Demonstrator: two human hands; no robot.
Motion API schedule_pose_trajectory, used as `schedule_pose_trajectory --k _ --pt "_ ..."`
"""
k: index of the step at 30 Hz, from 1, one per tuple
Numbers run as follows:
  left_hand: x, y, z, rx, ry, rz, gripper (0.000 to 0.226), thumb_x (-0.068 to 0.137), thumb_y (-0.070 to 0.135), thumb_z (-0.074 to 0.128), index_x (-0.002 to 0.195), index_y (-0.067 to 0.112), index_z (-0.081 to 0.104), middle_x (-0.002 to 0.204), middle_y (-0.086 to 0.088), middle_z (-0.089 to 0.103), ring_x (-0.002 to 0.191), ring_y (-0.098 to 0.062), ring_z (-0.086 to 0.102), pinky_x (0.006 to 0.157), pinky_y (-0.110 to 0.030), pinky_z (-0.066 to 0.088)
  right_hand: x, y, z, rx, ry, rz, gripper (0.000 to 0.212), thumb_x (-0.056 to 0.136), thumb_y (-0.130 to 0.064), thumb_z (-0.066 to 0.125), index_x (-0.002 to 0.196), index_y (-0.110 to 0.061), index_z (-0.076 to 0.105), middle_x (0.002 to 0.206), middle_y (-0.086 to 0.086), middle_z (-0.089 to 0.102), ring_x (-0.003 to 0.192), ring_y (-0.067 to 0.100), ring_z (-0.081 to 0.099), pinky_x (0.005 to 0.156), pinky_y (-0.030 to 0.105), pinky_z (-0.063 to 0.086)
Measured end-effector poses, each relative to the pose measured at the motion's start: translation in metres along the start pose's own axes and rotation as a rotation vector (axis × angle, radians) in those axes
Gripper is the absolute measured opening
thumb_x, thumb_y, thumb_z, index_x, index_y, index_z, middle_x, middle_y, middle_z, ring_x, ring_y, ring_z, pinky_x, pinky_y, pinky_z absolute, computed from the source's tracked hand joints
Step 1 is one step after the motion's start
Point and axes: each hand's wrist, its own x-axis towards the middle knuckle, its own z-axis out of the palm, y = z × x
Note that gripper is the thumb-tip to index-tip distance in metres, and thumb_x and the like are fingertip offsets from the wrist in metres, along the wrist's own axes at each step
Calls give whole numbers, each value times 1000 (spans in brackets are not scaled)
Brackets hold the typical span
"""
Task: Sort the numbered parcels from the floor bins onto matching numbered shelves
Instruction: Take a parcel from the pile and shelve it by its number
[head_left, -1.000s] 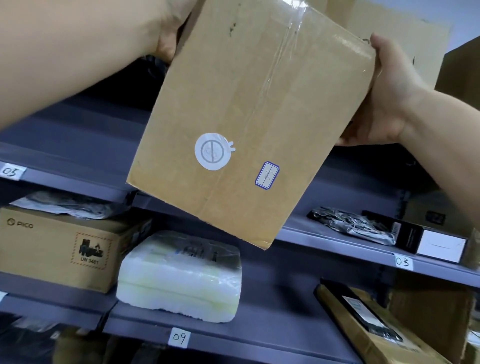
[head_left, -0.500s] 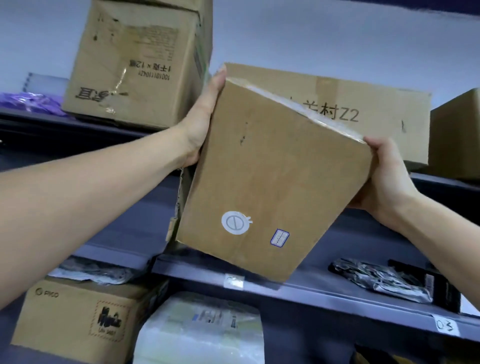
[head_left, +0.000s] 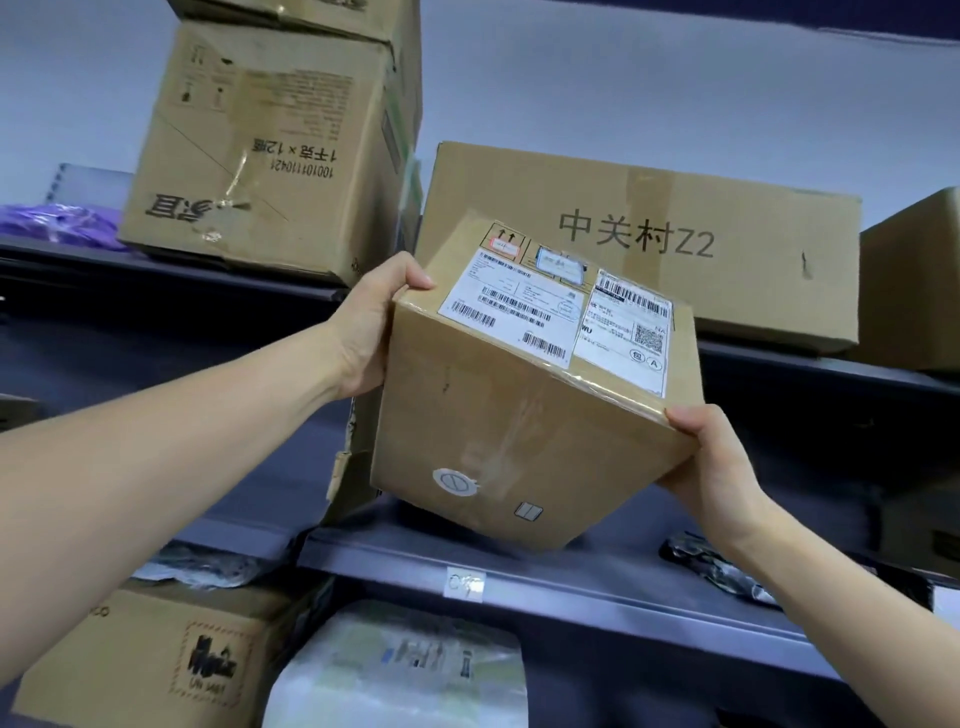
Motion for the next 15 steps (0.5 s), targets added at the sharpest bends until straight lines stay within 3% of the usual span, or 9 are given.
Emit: schedule_pose_trajectory --k 7,10,12,15 --pt "0 -6 10 110 -52 -2 23 64 38 49 71 19 60 64 -1 57 53 -16 49 50 -18 40 -21 21 -6 -12 -21 -32 79 61 -50 52 138 -33 46 130 -5 62 109 17 60 80 34 49" --pt "3 -2 22 168 -62 10 19 61 40 52 63 22 58 59 1 55 51 -16 47 52 -21 37 -27 20 -10 -28 -9 -69 85 60 -46 54 143 -39 36 132 -7 59 95 16 60 64 23 50" --pt "4 6 35 219 -67 25 19 58 42 55 57 23 57 55 2 54 47 -16 46 50 -22 37 -30 18 -16 19 13 -88 93 63 -41 58 148 -45 20 131 -10 56 86 12 57 55 19 48" --pt "3 18 53 295 -77 52 24 62 44 51 51 24 53 51 4 52 43 -14 45 45 -17 36 -30 14 -23 73 53 -141 98 72 -39 60 149 -52 0 136 -20 54 115 15 58 73 38 54"
